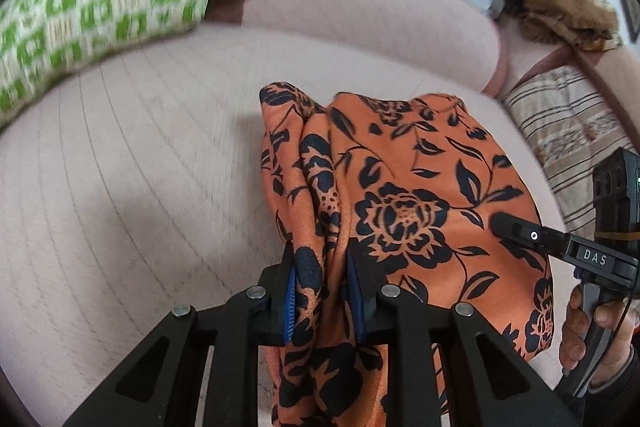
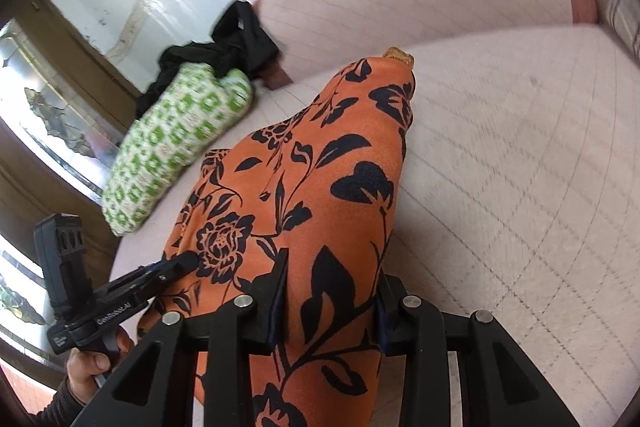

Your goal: Fold small clothes

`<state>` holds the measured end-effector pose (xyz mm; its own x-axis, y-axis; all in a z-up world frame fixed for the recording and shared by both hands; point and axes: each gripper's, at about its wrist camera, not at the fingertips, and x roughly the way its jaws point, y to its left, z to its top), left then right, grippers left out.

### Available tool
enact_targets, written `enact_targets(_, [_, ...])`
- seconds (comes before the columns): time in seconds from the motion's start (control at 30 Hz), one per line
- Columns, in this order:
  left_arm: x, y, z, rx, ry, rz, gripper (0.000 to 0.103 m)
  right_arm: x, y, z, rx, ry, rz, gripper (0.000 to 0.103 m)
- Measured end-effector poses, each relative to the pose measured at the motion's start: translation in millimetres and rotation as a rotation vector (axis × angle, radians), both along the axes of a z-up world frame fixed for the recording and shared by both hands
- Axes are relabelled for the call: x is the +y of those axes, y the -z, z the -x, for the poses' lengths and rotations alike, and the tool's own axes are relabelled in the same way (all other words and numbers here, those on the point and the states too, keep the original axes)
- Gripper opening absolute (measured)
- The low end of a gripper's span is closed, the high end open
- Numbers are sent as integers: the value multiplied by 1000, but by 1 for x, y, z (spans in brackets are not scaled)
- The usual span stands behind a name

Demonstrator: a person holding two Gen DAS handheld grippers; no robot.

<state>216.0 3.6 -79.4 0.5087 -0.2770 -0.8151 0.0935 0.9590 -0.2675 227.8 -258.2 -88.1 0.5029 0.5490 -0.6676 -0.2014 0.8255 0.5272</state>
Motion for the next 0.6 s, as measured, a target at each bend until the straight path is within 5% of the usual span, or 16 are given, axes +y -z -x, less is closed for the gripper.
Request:
enact_targets(0.17, [6,-9,3,-21,0,-13,34,-13,22,5,50,48,30,50])
enact_targets(0.47, [14,-25,18,-53,-35,-105,34,-13,-40,29,-101,82,83,52])
enact_targets(0.6, [14,-29,25,-61,-48,-107,35,11,-44,29,-107,22,83,63])
